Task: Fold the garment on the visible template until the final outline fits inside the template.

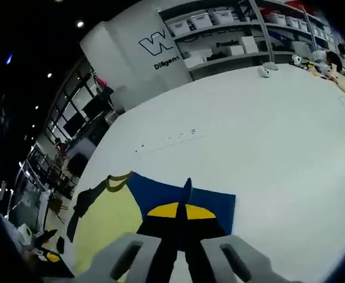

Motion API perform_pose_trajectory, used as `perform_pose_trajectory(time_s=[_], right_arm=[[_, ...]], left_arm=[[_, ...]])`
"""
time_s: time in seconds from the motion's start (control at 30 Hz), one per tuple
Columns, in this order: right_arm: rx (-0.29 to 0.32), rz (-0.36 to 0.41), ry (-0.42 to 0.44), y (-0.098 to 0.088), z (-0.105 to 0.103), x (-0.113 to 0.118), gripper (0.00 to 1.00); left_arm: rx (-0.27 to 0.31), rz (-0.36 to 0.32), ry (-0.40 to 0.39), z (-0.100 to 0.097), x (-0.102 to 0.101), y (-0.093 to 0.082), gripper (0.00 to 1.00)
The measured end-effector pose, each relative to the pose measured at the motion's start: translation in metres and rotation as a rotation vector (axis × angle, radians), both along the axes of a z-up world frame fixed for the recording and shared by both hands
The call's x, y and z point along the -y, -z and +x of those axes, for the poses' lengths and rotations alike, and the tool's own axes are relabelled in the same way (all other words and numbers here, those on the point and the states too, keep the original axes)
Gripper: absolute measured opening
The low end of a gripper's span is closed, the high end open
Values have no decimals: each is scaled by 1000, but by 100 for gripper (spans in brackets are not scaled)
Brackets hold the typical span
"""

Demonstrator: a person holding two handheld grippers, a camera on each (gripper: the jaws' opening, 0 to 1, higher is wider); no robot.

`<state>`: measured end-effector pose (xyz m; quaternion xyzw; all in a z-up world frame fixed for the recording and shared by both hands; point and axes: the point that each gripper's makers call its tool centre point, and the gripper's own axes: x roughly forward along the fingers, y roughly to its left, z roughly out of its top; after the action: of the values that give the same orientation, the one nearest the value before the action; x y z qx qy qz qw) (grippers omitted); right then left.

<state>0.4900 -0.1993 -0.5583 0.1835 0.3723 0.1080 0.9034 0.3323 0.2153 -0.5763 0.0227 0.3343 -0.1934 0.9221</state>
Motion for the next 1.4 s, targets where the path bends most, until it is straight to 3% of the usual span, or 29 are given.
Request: perform_pose_trajectory(time_s=[0.1, 0.43, 1.4], right_arm=[[19, 67, -26, -7, 13, -26, 0], [16, 145, -128, -15, 21, -89, 0], [28, 173, -388, -31, 23, -253, 0]], left_arm=[[7, -8, 3, -3, 3, -1, 99], [-9, -39, -12, -9, 6, 2, 99], [6, -43, 5, -12, 0, -9, 99]])
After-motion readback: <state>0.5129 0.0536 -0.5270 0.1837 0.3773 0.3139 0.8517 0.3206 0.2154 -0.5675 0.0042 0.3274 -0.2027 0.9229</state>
